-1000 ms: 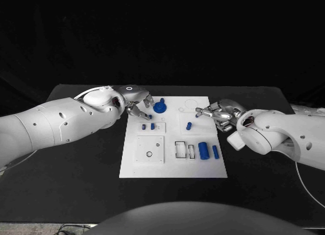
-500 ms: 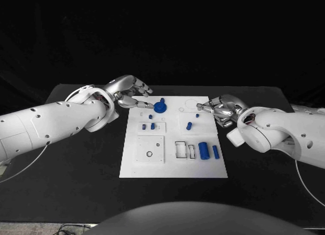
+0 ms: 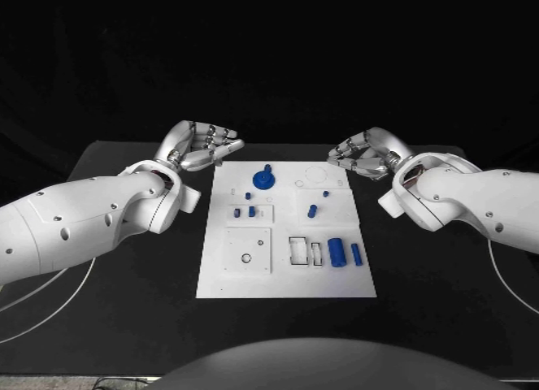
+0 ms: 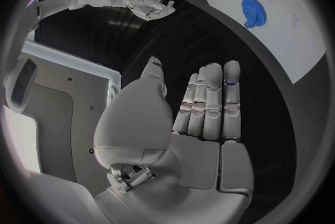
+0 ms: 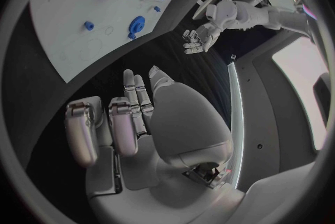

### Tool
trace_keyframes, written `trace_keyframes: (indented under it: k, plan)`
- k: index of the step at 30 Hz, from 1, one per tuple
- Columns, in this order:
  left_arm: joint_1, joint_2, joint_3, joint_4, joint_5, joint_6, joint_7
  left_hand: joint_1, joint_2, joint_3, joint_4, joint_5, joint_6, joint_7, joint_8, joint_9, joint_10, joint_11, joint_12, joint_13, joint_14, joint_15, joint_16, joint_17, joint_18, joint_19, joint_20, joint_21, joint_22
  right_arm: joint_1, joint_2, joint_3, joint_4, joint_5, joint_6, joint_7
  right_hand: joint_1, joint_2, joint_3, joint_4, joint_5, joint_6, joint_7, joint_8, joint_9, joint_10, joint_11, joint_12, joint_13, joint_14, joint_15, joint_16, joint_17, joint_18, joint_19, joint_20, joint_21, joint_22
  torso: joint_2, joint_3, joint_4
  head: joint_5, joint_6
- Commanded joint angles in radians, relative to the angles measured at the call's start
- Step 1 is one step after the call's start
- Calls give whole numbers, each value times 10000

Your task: Assemble the parts on the task board

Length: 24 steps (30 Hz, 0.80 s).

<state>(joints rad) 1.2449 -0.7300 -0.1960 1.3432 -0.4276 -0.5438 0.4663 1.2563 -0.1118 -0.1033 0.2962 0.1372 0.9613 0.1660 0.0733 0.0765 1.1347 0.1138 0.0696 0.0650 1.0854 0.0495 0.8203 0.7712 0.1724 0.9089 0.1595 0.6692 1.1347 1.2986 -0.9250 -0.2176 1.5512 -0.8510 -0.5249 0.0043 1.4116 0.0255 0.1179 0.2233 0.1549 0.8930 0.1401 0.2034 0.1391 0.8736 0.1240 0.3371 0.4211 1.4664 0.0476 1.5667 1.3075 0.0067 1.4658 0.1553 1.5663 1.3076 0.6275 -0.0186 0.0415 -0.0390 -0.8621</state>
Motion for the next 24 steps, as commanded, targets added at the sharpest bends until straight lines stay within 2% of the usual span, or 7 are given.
trace_keyframes:
  k: [1, 4, 9, 14, 17, 21, 24]
  plan:
    - [-77, 18, 0, 83, 1638, -54, 827, -99, 85, 38, -1, -7, -45, 97, -41, -14, -110, 37, -26, 9, -451, 107, -924, -761, 97, -238, 121, -1006, -645, 12, 82, 2, -225, -3555, 38, -422, 108, -88, 29, -78, -385, 137, -92, -237, -74, 266, 52, -498, -893, 1044, 113, 41, 2633, -67, 1050, 115, 45, 2632, 43, -38, 58, -327, 113]
    - [-159, 21, -2, 124, 1907, 38, 914, -24, 246, 70, 15, -14, -95, 124, -40, -13, -180, 73, -24, 7, -568, 182, -1397, -1306, 112, -256, 205, -1565, -1094, 7, 209, 2, -485, -4769, 312, -773, 199, -178, 40, -203, -651, 233, -202, -496, -163, 596, 75, -806, -1604, 1044, 136, 41, 2633, -67, 1050, 144, 45, 2632, 53, -52, 64, -503, 156]
    - [-248, -9, -3, 194, 2231, 125, 1011, 24, 311, 62, -10, -13, -151, 137, -35, -13, -268, 120, -25, 5, -572, 206, -1627, -1680, 115, -182, 243, -1885, -1399, -71, 412, 3, -810, -6118, 960, -1271, 300, -294, 50, -348, -890, 163, -413, -858, -327, 996, 38, -1115, -2290, 1044, 109, 41, 2633, -67, 1050, 127, 45, 2632, 40, -37, 51, -697, 171]
    - [-285, -69, -4, 250, 2387, 143, 1041, 76, 355, 59, -13, 11, -236, 143, -28, -19, -334, 114, -20, 6, -206, 166, -1429, -1756, 124, 96, 209, -1909, -1504, -213, 582, 3, -978, -6958, 1500, -1600, 377, -340, 86, -439, -953, 325, -500, -969, -406, 1306, -29, -1296, -2684, 1044, 63, 41, 2633, -67, 1050, 80, 45, 2632, 32, -25, 48, -706, 170]
    - [-293, -112, -4, 278, 2419, 159, 1044, 140, 404, 41, -13, 38, -273, 85, 15, -13, -316, 42, 4, 13, 743, 26, -472, -1337, 123, 711, 58, -1461, -1279, -269, 645, 3, -1001, -7242, 1766, -1746, 364, -349, 98, -446, -981, 409, -516, -1022, -447, 1486, -53, -1377, -2865, 1044, 34, 41, 2633, -67, 1050, 59, 45, 2632, 34, -28, 35, -696, 171]
    - [-299, -157, -7, 303, 2441, 178, 1033, 182, 462, 39, -19, 61, -272, 81, 46, -6, -306, 24, 8, 13, 738, -2, -169, -1128, 113, 808, 3, -1249, -1111, -315, 717, 4, -979, -7533, 2260, -2065, 342, -385, 85, -451, -1017, 445, -559, -1080, -485, 1591, -62, -1461, -3012, 1044, 25, 41, 2633, -67, 1050, 44, 45, 2632, 23, -19, 38, -697, 142]
    - [-300, -174, -11, 299, 2447, 171, 1015, 248, 525, 2, -20, 71, -271, 59, 84, 0, -289, -5, 9, 13, 1425, -47, 1224, 231, -110, 1629, -57, 290, -206, -328, 758, 5, -961, -7597, 2402, -2163, 347, -387, 90, -460, -1023, 464, -583, -1102, -501, 1653, -74, -1490, -3071, 1044, 18, 41, 2633, -67, 1050, 36, 45, 2632, 23, -20, 28, -693, 138]
